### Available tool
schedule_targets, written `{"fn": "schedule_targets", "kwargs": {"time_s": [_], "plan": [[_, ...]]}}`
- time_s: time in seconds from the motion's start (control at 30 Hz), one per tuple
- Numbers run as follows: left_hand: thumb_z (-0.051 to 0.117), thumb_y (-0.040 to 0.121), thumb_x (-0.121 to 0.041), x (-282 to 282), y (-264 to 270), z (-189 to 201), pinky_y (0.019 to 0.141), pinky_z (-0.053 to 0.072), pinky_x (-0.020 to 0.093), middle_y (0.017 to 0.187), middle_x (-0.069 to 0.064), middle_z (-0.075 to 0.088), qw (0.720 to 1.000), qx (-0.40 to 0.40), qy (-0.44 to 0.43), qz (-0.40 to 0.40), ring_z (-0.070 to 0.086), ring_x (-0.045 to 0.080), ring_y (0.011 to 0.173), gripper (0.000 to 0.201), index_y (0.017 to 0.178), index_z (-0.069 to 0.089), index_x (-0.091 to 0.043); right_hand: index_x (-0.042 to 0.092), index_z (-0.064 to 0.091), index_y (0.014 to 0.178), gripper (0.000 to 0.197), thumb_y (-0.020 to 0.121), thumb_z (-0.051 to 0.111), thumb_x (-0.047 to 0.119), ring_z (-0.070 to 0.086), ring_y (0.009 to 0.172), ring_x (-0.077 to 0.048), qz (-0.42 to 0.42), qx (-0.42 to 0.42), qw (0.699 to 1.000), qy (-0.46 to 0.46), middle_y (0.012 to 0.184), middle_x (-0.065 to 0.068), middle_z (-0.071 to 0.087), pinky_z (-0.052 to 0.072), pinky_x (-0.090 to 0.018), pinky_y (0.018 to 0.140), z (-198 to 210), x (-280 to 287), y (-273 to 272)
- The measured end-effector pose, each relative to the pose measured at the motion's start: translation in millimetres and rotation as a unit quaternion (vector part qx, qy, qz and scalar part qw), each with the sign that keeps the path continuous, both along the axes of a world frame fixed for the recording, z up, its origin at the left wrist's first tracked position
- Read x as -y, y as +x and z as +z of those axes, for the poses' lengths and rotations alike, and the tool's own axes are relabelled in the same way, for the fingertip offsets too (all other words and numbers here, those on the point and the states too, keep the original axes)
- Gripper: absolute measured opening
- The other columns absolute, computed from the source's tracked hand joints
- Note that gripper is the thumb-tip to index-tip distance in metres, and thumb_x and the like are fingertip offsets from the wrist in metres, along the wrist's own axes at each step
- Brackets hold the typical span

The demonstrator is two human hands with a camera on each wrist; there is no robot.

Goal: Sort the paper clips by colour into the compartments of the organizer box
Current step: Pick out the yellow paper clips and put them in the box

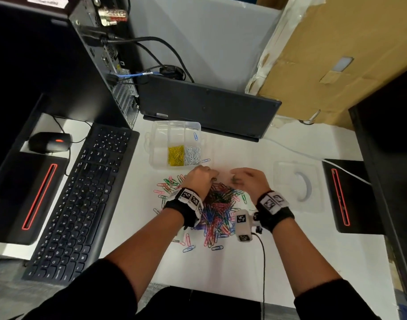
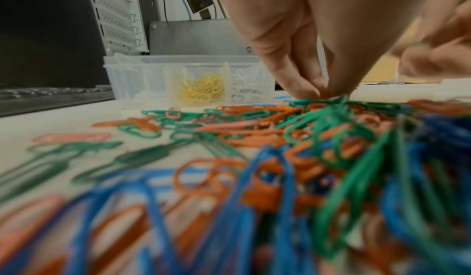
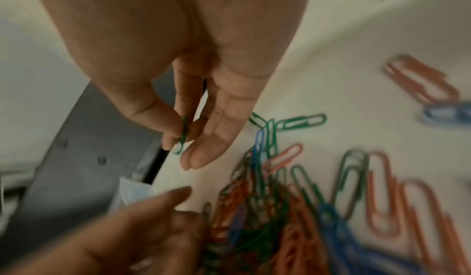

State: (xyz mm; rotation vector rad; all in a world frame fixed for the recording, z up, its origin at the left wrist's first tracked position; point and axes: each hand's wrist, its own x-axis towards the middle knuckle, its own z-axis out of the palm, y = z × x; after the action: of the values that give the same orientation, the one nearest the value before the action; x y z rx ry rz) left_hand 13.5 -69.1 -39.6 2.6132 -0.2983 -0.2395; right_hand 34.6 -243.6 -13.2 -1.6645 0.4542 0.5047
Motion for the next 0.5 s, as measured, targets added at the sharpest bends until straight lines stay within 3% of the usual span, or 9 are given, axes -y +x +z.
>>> {"fn": "schedule_targets", "kwargs": {"time_s": [0.07,0.17,0.23,0.3,0.33,0.4,0.5], "plan": [[0.051,0.092,-0.003,-1,-3,-2,0.085,0.047,0.041,0.1,0.016,0.067,1.0,0.001,-0.006,-0.004,0.057,0.033,0.097,0.028,0.115,0.065,-0.009,0.001,0.064,0.082,0.02,0.092,0.048,-0.005,0.065,0.075,-0.027,-0.08,-0.062,0.979,0.179,0.075,-0.012,0.064,0.058,-0.033,0.073,4,6,-4],[0.049,0.094,-0.004,-2,-4,-4,0.083,0.048,0.041,0.099,0.013,0.065,1.0,-0.017,-0.009,0.008,0.055,0.03,0.098,0.027,0.118,0.059,-0.014,0.002,0.062,0.085,0.019,0.094,0.045,-0.001,0.061,0.071,-0.024,-0.076,-0.065,0.968,0.231,0.075,-0.009,0.06,0.054,-0.031,0.07,8,13,-5],[0.052,0.093,-0.006,-3,-3,-4,0.084,0.048,0.039,0.099,0.01,0.065,0.999,-0.029,-0.009,0.012,0.056,0.027,0.098,0.027,0.118,0.057,-0.016,-0.001,0.066,0.088,0.019,0.094,0.048,-0.001,0.063,0.07,-0.024,-0.053,-0.043,0.983,0.172,0.074,-0.01,0.062,0.056,-0.03,0.067,7,17,-4],[0.053,0.094,-0.007,-4,-4,-4,0.084,0.048,0.037,0.101,0.009,0.065,0.999,-0.029,-0.017,0.01,0.057,0.026,0.098,0.027,0.118,0.059,-0.016,0.002,0.071,0.088,0.013,0.092,0.059,0.003,0.063,0.069,-0.023,0.013,0.003,0.999,0.03,0.073,-0.009,0.065,0.054,-0.027,0.063,3,25,-2],[0.053,0.094,-0.006,-6,-4,-4,0.084,0.049,0.036,0.1,0.008,0.065,0.999,-0.028,-0.032,0.017,0.058,0.025,0.096,0.027,0.118,0.059,-0.016,0.006,0.073,0.087,0.008,0.089,0.066,0.008,0.063,0.068,-0.021,0.061,0.032,0.995,-0.073,0.073,-0.006,0.067,0.053,-0.023,0.062,1,31,-3],[0.055,0.092,-0.005,-10,-8,-4,0.08,0.05,0.033,0.092,0.005,0.063,0.995,-0.021,-0.083,0.054,0.06,0.022,0.085,0.026,0.114,0.063,-0.016,0.016,0.075,0.085,0.004,0.082,0.075,0.012,0.061,0.066,-0.012,0.145,0.082,0.956,-0.24,0.072,-0.001,0.067,0.047,-0.013,0.06,-6,44,-7],[0.059,0.089,0.0,-19,-11,-1,0.07,0.049,0.027,0.078,0.001,0.059,0.975,0.006,-0.181,0.128,0.058,0.017,0.069,0.023,0.103,0.068,-0.016,0.02,0.074,0.083,0.016,0.074,0.082,0.01,0.052,0.058,-0.008,0.2,0.118,0.932,-0.277,0.063,0.004,0.059,0.042,-0.008,0.054,-15,53,-19]]}}
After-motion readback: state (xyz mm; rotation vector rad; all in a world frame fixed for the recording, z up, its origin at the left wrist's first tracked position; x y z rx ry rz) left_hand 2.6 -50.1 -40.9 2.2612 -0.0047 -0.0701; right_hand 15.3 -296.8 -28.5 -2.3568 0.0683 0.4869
